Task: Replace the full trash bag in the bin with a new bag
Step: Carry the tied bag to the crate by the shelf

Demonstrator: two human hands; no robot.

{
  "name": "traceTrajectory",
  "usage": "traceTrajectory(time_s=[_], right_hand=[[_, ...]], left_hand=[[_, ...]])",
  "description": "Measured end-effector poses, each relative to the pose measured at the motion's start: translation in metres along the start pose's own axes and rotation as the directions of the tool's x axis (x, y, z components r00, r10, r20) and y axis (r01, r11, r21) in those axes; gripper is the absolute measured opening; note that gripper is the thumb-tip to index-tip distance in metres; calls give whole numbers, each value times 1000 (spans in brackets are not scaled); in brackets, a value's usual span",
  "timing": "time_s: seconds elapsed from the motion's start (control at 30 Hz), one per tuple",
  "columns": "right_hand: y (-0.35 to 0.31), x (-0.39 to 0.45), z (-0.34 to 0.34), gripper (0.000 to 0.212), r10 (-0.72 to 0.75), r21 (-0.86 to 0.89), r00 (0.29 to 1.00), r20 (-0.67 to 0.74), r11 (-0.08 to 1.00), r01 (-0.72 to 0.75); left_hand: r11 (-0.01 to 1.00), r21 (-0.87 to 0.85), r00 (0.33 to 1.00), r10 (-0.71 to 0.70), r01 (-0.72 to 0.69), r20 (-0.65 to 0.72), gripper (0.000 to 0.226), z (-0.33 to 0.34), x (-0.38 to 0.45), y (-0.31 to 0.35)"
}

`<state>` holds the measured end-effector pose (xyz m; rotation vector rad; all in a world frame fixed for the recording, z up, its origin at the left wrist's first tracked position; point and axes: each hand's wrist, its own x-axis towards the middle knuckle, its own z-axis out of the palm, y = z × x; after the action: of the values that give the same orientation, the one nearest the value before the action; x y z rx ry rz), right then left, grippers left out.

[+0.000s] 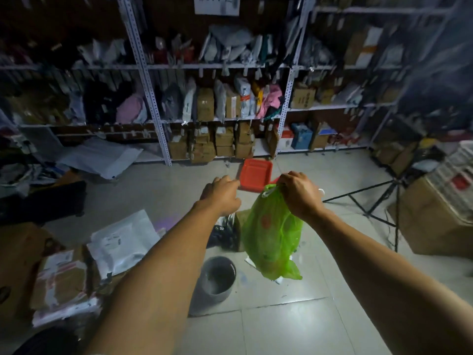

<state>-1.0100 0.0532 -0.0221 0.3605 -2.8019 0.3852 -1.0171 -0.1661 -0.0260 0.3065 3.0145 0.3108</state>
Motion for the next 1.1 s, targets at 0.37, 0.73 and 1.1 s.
traceTrajectory(time_s=[0.37,0.73,1.1], right_hand=[[32,-138,-102,13,378,-113,915,-142,912,-394],[79,-285,-190,15,633,-218,716,-294,685,-695],[158,-421,-269,15,725,-227,584,-364,539,-811]], left_hand=[[894,140,904,416,-427,98,41,0,-38,119],[687,112,695,706,-718,135,48,18,-94,284],[474,148,491,863,-868,118,47,47,-155,458]])
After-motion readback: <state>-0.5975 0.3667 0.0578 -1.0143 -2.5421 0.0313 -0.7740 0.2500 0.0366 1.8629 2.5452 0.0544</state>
